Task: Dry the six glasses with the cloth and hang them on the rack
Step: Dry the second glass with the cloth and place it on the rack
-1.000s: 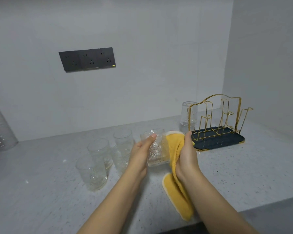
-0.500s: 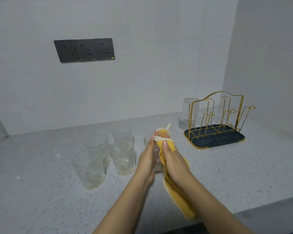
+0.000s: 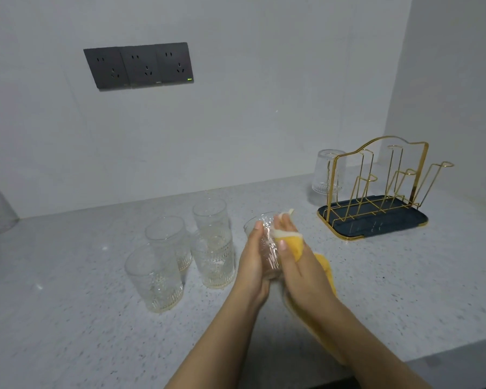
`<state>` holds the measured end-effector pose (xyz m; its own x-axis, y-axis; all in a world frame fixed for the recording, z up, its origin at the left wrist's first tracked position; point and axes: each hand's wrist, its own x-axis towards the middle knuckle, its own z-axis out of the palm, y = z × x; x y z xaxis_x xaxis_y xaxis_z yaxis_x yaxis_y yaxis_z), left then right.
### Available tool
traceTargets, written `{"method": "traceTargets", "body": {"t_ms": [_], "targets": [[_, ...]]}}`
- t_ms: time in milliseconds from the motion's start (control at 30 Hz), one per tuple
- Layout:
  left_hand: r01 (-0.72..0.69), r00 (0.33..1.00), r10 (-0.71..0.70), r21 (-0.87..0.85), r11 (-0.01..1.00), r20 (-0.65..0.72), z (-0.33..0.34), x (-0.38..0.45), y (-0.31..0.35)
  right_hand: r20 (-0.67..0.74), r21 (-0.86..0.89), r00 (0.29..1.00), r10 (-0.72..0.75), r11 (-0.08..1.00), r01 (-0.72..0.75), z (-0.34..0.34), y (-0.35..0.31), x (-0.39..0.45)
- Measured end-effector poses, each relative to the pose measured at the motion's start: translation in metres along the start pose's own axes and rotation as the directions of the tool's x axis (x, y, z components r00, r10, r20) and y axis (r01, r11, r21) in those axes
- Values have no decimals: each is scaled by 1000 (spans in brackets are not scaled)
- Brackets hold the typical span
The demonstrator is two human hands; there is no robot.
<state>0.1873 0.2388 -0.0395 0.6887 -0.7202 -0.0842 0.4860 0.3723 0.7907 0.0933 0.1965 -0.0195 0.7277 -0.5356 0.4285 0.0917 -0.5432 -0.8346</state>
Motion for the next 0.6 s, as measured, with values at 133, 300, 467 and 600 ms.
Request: {"method": "traceTargets", "body": {"t_ms": [133,300,467,600], "targets": [[-34,999,36,84,996,-24,3,-1,-2,-17,118,960,280,954,-276,-5,2,19],[30,999,-29,-18,999,37,-4,-1,1,-28,-193,993,-119,975,111,10,-7,-7],[-12,999,16,89,996,-46,7,-7,-1,14,162,902,431,890,-427,-12,0,25],[-71,996,74,53,996,-53,3,-5,4,44,288,916,398,873,-393,-3,-5,6]]}}
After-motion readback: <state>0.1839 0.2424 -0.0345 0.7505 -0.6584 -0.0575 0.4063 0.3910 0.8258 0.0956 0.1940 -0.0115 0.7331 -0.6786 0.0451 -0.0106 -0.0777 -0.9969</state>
